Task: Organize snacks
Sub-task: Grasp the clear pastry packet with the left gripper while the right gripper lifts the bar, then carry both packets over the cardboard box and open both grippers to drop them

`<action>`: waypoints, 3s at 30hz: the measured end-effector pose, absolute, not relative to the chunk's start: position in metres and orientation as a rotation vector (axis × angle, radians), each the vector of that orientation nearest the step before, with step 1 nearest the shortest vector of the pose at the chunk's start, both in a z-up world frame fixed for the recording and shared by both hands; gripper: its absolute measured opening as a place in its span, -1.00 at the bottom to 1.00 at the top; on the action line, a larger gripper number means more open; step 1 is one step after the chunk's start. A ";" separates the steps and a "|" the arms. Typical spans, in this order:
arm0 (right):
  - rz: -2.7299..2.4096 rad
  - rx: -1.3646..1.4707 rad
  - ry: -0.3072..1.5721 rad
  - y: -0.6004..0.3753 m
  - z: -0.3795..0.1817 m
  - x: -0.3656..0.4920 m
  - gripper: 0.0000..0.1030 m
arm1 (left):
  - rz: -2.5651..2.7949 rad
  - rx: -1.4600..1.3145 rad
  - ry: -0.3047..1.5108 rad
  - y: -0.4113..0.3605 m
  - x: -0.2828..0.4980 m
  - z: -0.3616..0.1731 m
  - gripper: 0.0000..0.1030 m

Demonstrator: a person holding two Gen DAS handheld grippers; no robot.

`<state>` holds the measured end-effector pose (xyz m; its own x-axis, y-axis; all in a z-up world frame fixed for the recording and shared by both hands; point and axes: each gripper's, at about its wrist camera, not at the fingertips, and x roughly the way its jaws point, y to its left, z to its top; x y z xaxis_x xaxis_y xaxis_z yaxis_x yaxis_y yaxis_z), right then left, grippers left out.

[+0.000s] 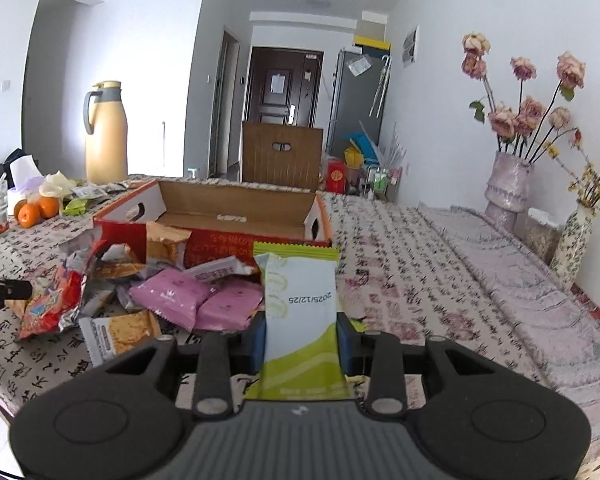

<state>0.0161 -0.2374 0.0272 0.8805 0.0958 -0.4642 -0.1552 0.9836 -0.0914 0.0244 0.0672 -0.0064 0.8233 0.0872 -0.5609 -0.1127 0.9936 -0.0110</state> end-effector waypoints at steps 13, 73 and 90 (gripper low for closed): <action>0.140 -0.104 0.536 -0.214 0.007 0.034 -0.35 | 0.034 -0.001 0.654 0.086 0.049 -0.017 0.57; 0.231 -0.059 0.501 -0.183 0.069 0.230 -0.34 | -0.002 -0.022 0.494 0.032 0.188 0.099 -0.18; 0.205 -0.162 0.698 -0.138 0.023 0.332 -0.33 | 0.073 0.053 0.690 0.018 0.304 0.048 -0.18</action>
<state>0.3324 -0.1382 0.0231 0.7476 0.1329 -0.6507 -0.2407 0.9674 -0.0789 0.3040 0.0183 0.0478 0.7690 0.0848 -0.6336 -0.0496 0.9961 0.0730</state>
